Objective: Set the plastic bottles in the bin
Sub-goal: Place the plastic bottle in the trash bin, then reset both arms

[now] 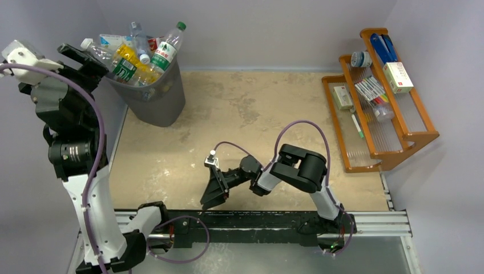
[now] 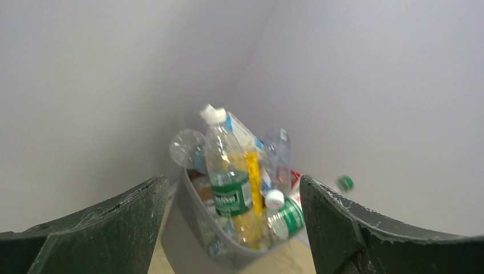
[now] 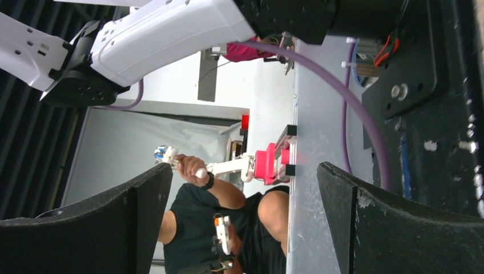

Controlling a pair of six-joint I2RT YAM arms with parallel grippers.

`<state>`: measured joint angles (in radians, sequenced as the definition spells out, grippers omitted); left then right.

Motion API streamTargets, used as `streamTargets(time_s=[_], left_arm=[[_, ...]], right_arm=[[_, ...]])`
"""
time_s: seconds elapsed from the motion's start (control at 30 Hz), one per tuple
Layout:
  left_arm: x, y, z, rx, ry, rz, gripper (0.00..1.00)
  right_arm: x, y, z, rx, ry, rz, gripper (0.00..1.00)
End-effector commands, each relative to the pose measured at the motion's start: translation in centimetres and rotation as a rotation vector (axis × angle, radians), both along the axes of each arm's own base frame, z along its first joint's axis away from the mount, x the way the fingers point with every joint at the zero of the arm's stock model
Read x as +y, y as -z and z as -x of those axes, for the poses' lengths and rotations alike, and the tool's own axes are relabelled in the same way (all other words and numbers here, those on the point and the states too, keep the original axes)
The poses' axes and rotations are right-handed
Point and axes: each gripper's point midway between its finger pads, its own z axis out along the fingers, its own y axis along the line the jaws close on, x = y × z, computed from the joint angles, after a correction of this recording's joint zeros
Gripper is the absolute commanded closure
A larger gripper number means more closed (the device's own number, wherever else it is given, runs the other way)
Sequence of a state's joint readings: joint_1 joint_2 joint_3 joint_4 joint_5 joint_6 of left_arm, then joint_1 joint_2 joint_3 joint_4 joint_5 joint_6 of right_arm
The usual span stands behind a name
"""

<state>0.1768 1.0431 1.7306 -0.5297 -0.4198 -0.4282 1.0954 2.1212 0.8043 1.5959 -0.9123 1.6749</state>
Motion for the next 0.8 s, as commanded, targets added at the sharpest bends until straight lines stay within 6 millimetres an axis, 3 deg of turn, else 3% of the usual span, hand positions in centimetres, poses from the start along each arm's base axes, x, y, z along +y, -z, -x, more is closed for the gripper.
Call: streamTargets(time_s=[0.0,0.17,0.23,0.37,0.57,0.67,0.77], left_arm=[[-3.7,3.7,-0.4,0.09,0.211,0.079,0.16],[-7.8,8.7,-0.3,0.17,0.42,0.171,0.15],[-9.5,9.9,0.2,0.183,0.502,0.208,0.15],[-11.7,12.2,1.7,0.208,0.604,0.264,0.15],[-13.3,15.2,3.2,0.229,0.666,0.331,0.15],[-13.2,16.9,3.0,0.244,0.659,0.352,0.15],[-13.2,20.1,1.6,0.274,0.66,0.397,0.14]], right_arm=[[-2.8,-7.8,1.8,-0.224,0.06,-0.416,0.0],[-3.1,-9.2,1.7,-0.303,0.117,-0.35,0.0],[-3.2,-11.2,1.4,-0.375,0.159,-0.328,0.0],[-3.4,-13.1,-0.4,-0.573,0.283,-0.15,0.0],[-8.2,-16.0,-3.2,-0.691,0.529,0.08,0.0],[-11.1,-15.4,-5.7,-0.75,0.668,0.249,0.0],[-14.3,-14.5,-8.4,-0.825,0.773,0.4,0.0]])
